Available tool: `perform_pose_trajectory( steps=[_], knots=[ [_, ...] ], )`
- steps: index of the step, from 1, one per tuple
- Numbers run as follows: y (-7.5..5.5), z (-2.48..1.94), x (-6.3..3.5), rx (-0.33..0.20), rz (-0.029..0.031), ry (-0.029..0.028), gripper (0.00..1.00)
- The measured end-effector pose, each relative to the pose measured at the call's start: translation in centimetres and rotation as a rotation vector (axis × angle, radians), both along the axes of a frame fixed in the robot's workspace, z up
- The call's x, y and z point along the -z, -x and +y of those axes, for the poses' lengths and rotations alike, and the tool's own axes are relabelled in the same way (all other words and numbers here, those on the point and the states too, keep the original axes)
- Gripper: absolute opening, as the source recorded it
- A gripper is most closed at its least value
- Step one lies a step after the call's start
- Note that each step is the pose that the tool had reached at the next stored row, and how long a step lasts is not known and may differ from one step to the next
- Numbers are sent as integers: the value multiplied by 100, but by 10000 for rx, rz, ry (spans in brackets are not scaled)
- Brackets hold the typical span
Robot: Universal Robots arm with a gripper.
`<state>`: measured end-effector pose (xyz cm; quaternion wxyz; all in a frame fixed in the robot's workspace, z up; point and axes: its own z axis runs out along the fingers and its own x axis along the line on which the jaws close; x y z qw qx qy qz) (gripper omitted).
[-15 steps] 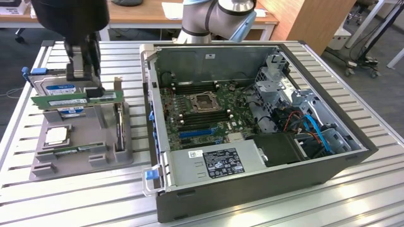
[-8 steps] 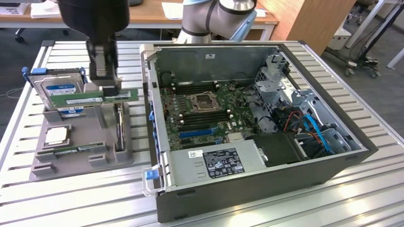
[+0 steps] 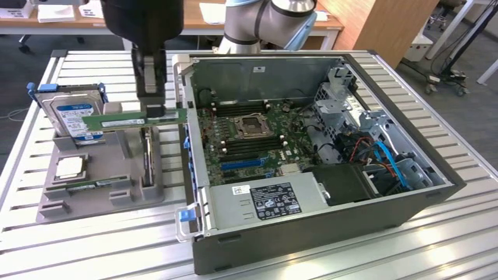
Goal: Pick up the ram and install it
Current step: 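Pick up the ram and move it above insertion slot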
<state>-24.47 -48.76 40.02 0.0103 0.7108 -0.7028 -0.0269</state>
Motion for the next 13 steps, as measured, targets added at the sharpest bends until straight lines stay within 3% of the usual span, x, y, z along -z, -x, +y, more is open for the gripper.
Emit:
perform_pose_trajectory(
  steps=[13],
  knots=[
    [-371,0,0,1,0,-2,11]
  ],
)
